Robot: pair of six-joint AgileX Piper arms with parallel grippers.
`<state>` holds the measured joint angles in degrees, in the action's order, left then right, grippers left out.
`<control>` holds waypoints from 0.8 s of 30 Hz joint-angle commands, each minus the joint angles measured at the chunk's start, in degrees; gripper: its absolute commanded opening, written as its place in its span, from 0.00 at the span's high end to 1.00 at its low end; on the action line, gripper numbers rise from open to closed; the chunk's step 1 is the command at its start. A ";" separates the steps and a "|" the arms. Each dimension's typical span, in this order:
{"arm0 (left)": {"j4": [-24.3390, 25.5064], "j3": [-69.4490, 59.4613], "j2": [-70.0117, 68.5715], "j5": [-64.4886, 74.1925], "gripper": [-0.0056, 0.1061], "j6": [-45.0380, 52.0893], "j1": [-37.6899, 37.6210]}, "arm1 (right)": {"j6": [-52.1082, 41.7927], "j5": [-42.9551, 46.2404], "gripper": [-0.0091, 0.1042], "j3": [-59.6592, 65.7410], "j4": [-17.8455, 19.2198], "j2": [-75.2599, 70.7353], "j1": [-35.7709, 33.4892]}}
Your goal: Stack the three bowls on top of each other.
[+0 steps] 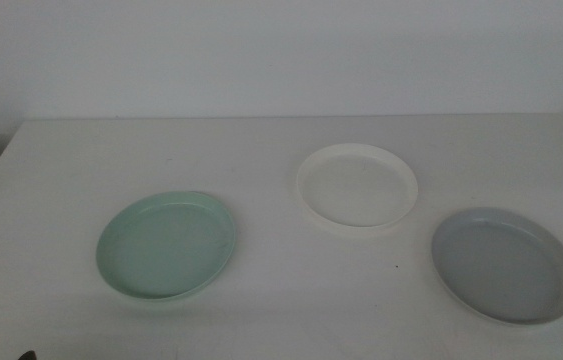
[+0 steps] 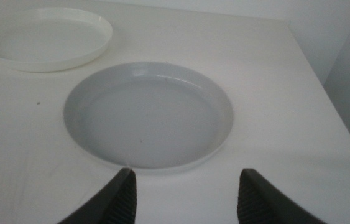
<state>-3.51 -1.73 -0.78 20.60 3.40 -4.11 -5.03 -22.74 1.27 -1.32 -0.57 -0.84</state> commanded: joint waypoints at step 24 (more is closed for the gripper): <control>-0.24 0.24 -0.74 -3.90 0.18 -0.54 0.09 | 0.00 -3.54 0.54 -35.62 0.50 37.26 -0.03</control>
<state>-3.51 -1.73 -0.78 20.60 3.40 -4.11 -5.02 -28.29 -29.25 -0.63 33.37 -0.84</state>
